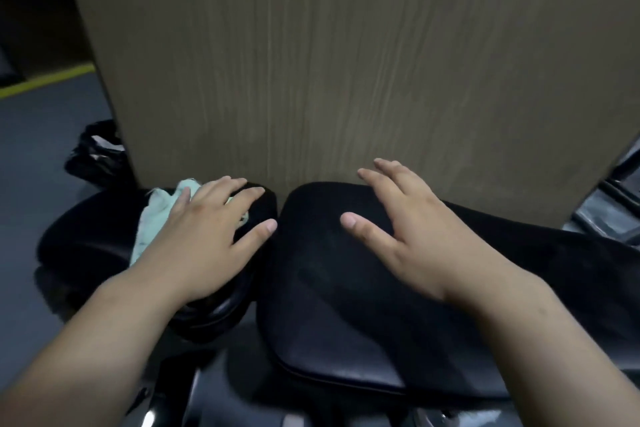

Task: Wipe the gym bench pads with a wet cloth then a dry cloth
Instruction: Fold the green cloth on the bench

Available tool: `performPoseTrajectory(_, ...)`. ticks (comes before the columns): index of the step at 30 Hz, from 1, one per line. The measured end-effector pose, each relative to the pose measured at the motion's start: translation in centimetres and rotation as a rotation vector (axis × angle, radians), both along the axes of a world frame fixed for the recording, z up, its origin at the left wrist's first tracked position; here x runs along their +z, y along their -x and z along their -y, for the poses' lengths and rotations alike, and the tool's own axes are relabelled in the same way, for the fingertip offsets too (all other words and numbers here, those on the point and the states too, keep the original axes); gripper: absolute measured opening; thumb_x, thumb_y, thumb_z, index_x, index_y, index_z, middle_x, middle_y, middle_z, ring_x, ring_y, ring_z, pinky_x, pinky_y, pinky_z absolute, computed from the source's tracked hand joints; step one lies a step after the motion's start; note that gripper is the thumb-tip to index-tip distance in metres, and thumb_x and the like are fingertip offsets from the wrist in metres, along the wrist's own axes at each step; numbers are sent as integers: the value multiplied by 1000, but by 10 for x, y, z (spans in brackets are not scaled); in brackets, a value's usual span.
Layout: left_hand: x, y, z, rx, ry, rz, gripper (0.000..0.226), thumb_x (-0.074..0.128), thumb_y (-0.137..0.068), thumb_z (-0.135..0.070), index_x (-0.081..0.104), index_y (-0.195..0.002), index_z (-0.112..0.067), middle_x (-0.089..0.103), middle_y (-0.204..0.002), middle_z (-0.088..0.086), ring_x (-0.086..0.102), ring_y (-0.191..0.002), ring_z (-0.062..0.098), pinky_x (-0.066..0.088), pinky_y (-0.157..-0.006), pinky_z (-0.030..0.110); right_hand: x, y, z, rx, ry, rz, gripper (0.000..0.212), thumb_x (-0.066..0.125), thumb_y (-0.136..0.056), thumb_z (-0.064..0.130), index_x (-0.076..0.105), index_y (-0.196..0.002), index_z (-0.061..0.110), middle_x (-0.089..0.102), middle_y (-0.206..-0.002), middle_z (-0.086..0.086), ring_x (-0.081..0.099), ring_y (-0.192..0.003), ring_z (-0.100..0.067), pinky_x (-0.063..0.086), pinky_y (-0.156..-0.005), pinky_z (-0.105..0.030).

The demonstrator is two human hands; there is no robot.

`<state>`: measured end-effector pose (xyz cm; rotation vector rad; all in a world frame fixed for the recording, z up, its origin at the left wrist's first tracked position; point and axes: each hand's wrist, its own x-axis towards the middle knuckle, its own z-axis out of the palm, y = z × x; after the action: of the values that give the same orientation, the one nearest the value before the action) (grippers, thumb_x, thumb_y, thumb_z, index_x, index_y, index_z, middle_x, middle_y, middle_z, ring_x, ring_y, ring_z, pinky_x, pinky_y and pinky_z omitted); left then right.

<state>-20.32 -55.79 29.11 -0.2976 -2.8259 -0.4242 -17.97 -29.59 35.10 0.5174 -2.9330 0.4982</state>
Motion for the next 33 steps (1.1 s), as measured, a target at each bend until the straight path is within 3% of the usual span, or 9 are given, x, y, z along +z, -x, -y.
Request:
performPoseTrajectory(3, -3, 10, 27, 64, -29, 30, 73, 22, -88, -69, 45, -145, -30, 40, -152, -4, 26, -144, 16, 20, -118, 53, -6, 17, 24, 29, 30, -23, 78, 27, -88, 71, 21, -155, 30, 8, -163, 11, -5, -149, -1, 10, -123, -35)
performPoseTrajectory(7, -15, 23, 60, 146, -58, 90, 48, 40, -102, -38, 39, -149, -30, 32, -156, -10, 16, -147, 11, 13, -121, 50, -26, 31, 43, 76, 18, -12, 77, 26, -87, 70, 21, -154, 32, 7, -162, 18, -10, -147, 5, 9, -123, -32)
performPoseTrajectory(13, -29, 51, 85, 174, -149, 52, 44, 44, -98, -13, 53, -138, -29, 41, -151, -12, 26, -143, 10, 18, -120, 50, -44, 57, 56, 86, 49, 19, 72, 20, -90, 73, 23, -153, 37, 4, -159, 26, -12, -143, 12, 8, -122, -27)
performPoseTrajectory(16, -34, 66, 89, 130, -163, 48, 55, 47, -92, -5, 54, -137, -36, 38, -151, -21, 17, -146, 2, 6, -122, 49, -52, 73, 62, 113, 55, 16, 79, 17, -84, 78, 23, -152, 38, 5, -159, 26, -11, -143, 12, 9, -121, -26)
performPoseTrajectory(18, -37, 74, 88, 63, -155, 74, 60, 48, -89, -2, 55, -135, -41, 40, -145, -28, 13, -145, -4, -5, -121, 49, -55, 80, 65, 129, 54, 18, 79, 16, -84, 78, 23, -152, 39, 4, -158, 27, -11, -143, 12, 7, -120, -24)
performPoseTrajectory(20, -38, 81, 86, 25, -128, 93, 59, 50, -86, -1, 62, -128, -40, 53, -126, -29, 25, -138, -4, -7, -120, 51, -57, 85, 69, 139, 54, 27, 77, 15, -84, 78, 21, -151, 41, 2, -157, 29, -13, -142, 14, 5, -118, -21)
performPoseTrajectory(24, -39, 88, 88, 26, -14, 13, 34, 61, -80, -7, 72, -96, -35, 50, -91, -18, 42, -100, 2, 20, -119, 55, -61, 91, 75, 160, 72, 57, 78, 15, -83, 78, 21, -152, 41, 2, -158, 28, -14, -142, 13, 7, -121, -25)
performPoseTrajectory(29, -38, 84, 94, -8, 72, -58, 21, 73, -79, -20, 58, -71, -32, 60, -103, -20, 50, -113, 3, 12, -118, 47, -63, 90, 79, 176, 63, 101, 71, 17, -90, 73, 20, -152, 40, 1, -159, 27, -18, -141, 13, 6, -122, -27)
performPoseTrajectory(33, -33, 74, 98, -24, 127, -95, 22, 77, -76, -25, 58, -67, -31, 67, -87, -21, 57, -115, 2, 19, -116, 48, -62, 85, 83, 196, 35, 108, 72, 21, -87, 71, 20, -152, 40, 0, -159, 25, -20, -141, 11, 3, -122, -25)
